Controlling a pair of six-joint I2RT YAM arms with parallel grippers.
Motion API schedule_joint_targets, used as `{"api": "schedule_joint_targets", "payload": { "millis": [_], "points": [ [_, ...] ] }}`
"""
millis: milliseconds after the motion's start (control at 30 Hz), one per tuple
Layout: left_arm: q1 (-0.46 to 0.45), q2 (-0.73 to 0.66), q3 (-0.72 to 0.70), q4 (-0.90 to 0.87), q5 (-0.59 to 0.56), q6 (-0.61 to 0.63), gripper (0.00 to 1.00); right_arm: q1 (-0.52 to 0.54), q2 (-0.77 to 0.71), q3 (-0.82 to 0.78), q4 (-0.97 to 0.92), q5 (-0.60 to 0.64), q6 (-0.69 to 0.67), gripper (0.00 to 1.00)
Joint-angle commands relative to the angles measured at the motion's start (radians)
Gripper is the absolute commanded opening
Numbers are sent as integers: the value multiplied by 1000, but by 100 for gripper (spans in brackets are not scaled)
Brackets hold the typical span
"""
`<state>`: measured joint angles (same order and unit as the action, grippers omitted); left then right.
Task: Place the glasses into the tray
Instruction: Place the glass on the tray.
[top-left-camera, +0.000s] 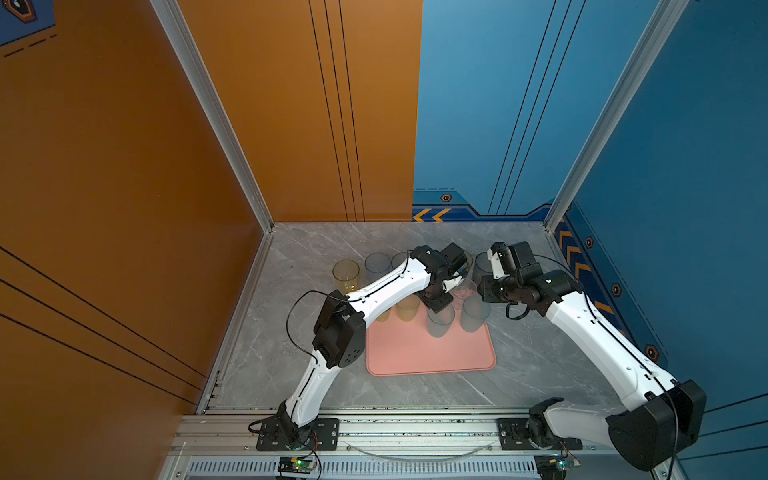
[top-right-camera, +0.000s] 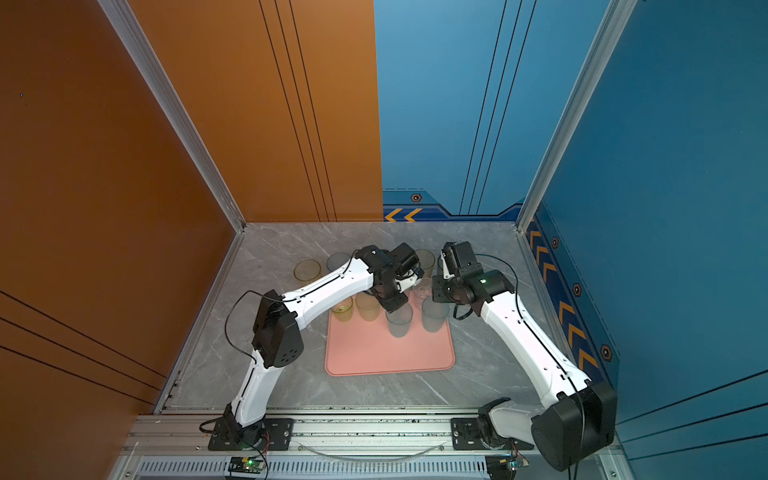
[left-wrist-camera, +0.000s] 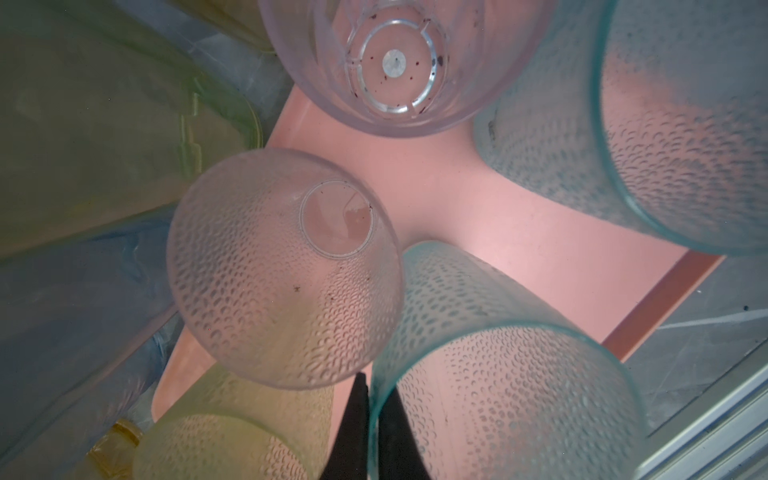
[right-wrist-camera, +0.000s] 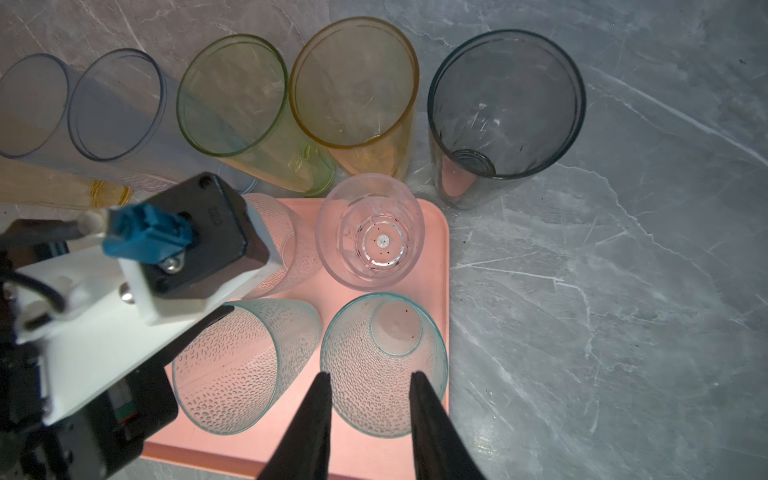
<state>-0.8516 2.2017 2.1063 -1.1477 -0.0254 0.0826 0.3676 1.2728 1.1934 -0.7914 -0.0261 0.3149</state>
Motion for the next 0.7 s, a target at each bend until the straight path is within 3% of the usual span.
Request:
{"api": "schedule_joint_targets", "payload": {
  "millis": [0,667],
  "points": [
    [7,18,15,2,29,6,7,8,5,20,9,-4,8,31],
    [-3,15,37,3,24,2,13,10,-6,23,7,-1,6,32]
  ]
}}
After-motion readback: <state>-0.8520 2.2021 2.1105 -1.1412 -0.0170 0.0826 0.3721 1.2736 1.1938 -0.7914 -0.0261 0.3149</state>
